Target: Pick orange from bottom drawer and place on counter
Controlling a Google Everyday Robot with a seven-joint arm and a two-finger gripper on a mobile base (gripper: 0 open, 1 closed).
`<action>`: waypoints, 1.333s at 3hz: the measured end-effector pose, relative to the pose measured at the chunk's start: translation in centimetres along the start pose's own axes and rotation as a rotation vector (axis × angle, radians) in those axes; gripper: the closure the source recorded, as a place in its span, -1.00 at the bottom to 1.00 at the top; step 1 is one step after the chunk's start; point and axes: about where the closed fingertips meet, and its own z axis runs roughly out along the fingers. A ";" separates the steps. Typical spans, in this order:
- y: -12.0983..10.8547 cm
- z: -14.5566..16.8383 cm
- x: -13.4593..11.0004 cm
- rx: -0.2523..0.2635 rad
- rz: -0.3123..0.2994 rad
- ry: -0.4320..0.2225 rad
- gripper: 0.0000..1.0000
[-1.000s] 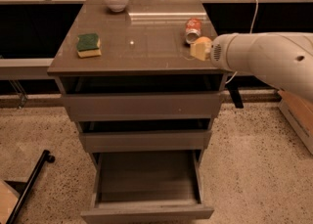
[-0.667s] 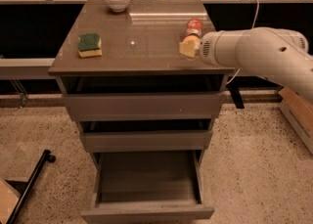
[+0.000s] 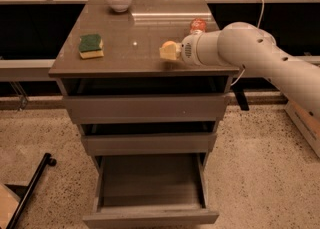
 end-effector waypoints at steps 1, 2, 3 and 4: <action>0.3 2.9 -0.2 -0.039 0.006 0.002 0.18; 0.3 5.1 -0.6 -0.044 0.011 -0.004 -0.26; 0.3 6.2 -1.4 -0.049 0.024 -0.033 -0.74; 0.4 6.3 -1.4 -0.051 0.023 -0.030 -1.00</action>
Offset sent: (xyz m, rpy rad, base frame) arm 0.0591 0.0424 -0.0253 0.0442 0.0005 0.0218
